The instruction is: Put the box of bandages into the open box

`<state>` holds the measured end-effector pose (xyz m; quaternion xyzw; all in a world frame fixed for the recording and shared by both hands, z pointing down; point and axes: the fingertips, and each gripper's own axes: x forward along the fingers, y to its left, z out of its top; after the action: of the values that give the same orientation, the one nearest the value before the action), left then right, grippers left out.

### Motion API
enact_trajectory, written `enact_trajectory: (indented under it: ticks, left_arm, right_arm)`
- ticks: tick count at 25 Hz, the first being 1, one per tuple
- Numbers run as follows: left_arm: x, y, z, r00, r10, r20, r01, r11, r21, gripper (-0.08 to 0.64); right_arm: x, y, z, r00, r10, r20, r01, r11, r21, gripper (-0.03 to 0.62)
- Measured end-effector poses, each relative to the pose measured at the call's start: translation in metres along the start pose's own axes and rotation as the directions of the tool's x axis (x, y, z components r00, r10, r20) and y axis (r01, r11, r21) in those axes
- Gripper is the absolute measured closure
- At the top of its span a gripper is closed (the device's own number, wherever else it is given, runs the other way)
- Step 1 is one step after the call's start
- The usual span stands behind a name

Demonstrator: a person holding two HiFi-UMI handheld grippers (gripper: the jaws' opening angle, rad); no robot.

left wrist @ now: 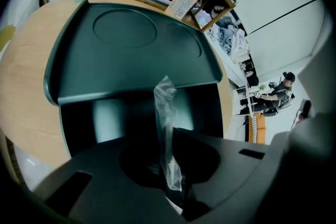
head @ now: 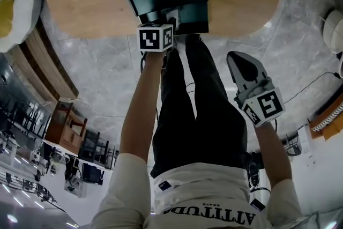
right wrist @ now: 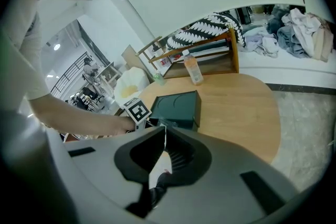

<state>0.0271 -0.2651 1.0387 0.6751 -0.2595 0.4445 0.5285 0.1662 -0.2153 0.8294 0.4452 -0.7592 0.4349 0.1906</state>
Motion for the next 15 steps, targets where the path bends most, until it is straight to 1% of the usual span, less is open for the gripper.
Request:
enact_trajectory:
  ticks: [3, 8, 9, 11, 13, 15]
  left_arm:
    - [0.003, 0.006, 0.001, 1.0, 0.021, -0.018, -0.021, 1.0, -0.004, 0.518]
    - [0.007, 0.01, -0.001, 1.0, 0.023, -0.002, -0.023, 1.0, 0.002, 0.517]
    - [0.008, 0.01, -0.001, 1.0, 0.021, 0.005, -0.021, 1.0, 0.009, 0.489]
    - [0.007, 0.009, -0.001, 1.0, 0.021, 0.022, -0.021, 0.999, 0.029, 0.323]
    - [0.005, 0.009, -0.005, 0.999, 0.034, 0.037, -0.036, 0.998, 0.054, 0.285]
    - [0.001, 0.01, -0.01, 0.997, 0.05, 0.053, -0.054, 0.997, 0.06, 0.267]
  right_arm:
    - [0.003, 0.001, 0.001, 1.0, 0.008, 0.006, -0.008, 1.0, -0.003, 0.571]
    - [0.007, 0.002, 0.003, 1.0, 0.017, 0.011, -0.016, 1.0, -0.01, 0.571]
    - [0.008, 0.002, 0.003, 1.0, 0.018, 0.011, -0.017, 1.0, -0.01, 0.57]
    - [0.009, 0.001, 0.003, 1.0, 0.02, 0.014, -0.019, 1.0, -0.012, 0.571]
    - [0.008, 0.001, 0.001, 1.0, 0.021, 0.016, -0.021, 1.0, -0.014, 0.571]
    - [0.007, 0.003, -0.001, 1.0, 0.023, 0.017, -0.023, 1.0, -0.016, 0.571]
